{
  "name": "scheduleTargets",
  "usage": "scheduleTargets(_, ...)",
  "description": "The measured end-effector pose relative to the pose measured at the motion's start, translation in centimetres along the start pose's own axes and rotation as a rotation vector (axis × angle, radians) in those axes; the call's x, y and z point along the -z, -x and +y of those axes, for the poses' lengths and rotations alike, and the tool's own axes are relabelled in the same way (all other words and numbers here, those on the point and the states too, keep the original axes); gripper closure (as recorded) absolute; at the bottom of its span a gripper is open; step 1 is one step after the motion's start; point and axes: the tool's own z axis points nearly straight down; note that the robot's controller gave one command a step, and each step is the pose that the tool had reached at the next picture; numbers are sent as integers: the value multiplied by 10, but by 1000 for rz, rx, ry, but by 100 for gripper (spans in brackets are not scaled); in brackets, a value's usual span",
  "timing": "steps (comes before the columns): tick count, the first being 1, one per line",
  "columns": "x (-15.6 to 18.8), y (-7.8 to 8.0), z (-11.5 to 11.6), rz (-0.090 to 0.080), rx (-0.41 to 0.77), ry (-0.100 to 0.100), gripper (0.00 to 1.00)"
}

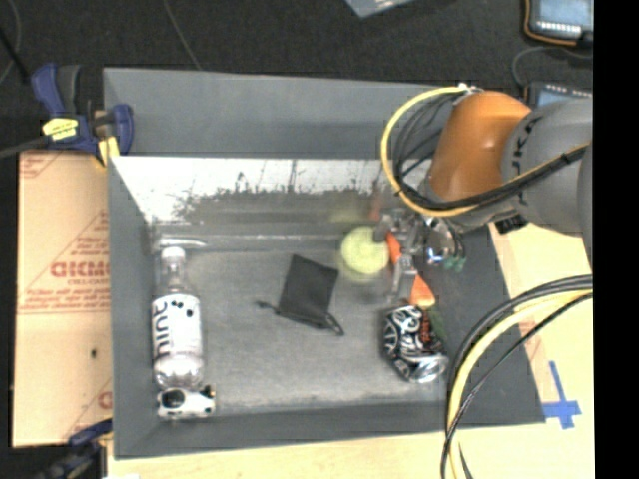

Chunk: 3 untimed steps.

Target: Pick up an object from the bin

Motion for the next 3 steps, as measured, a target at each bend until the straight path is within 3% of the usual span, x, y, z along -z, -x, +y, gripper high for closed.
scheduleTargets(1, -11, -4, 0, -4, -201, 2, 0)
scheduleTargets(2, -20, -3, 15, -6, -230, -1, 0)
scheduleTargets(3, -24, -5, 32, -6, -331, 1, 0)
